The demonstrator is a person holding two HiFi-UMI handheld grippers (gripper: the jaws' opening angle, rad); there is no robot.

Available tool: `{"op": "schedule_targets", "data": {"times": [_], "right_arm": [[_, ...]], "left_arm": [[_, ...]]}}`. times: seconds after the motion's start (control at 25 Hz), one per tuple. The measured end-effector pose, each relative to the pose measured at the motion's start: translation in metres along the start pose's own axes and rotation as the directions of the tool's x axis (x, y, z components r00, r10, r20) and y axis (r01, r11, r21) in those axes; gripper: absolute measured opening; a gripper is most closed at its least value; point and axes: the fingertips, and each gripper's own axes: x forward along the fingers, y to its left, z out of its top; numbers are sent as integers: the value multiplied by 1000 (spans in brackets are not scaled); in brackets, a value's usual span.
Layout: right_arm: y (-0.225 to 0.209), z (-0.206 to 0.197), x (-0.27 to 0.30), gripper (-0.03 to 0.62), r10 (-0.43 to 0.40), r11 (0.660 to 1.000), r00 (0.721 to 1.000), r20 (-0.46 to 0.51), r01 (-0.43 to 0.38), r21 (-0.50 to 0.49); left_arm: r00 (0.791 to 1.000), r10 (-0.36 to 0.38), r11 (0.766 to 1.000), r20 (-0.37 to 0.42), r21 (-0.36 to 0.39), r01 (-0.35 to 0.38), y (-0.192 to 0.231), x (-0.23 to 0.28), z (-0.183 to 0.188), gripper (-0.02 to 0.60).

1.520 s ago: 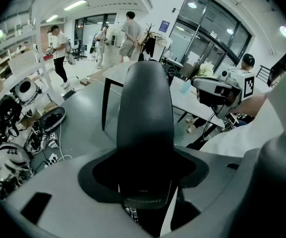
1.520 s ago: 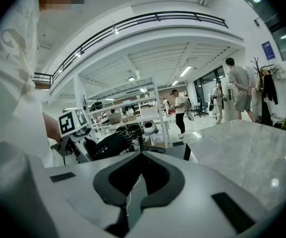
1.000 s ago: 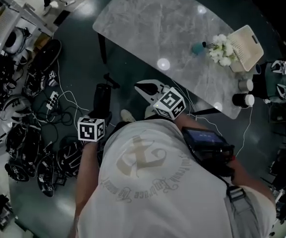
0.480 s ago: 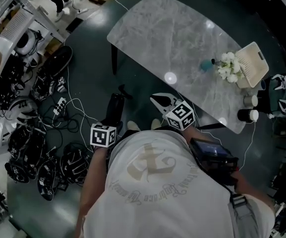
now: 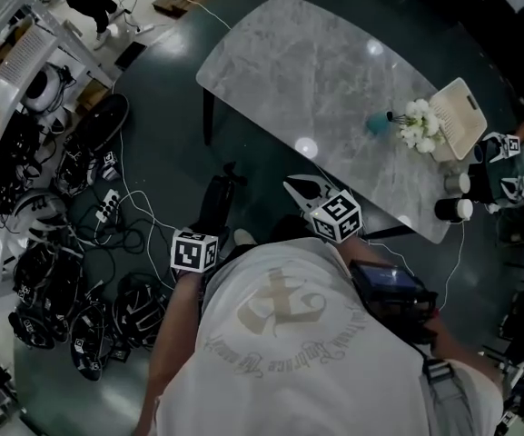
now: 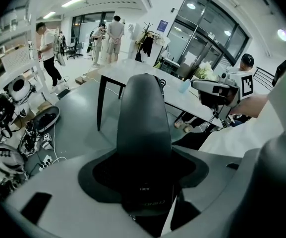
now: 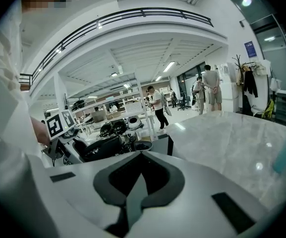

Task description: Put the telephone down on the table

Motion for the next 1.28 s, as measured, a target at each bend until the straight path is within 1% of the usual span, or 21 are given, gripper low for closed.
{"op": "schedule_targets", "data": {"times": [0.16,0.32,0.6,0.8,1.08,1.28], "right_arm": [[-4,-4,-2,15,-27,999,1000,-6,27,27],[-13,-9,3,15,-32,999,999,-21,32,31],[-34,2,23,15,3,999,1000,-23,-2,38],[-52,9,39,15,30,998,999,-25,-28,50],[-99,22,47,15,32,999,999,-32,-31,36],[-134,30,50,17,25,999,999,-25,-24,41]], "left_arm": [[1000,-15,1000,-2,6,15,1,1,1,282],[1000,-12,1000,-8,10,12,7,8,8,282],[999,6,1000,-35,10,-5,11,14,26,282],[997,15,1000,-69,13,-14,16,25,42,282],[996,27,999,-90,38,-23,14,50,90,282],[997,18,998,-70,66,-14,6,69,132,282]]}}
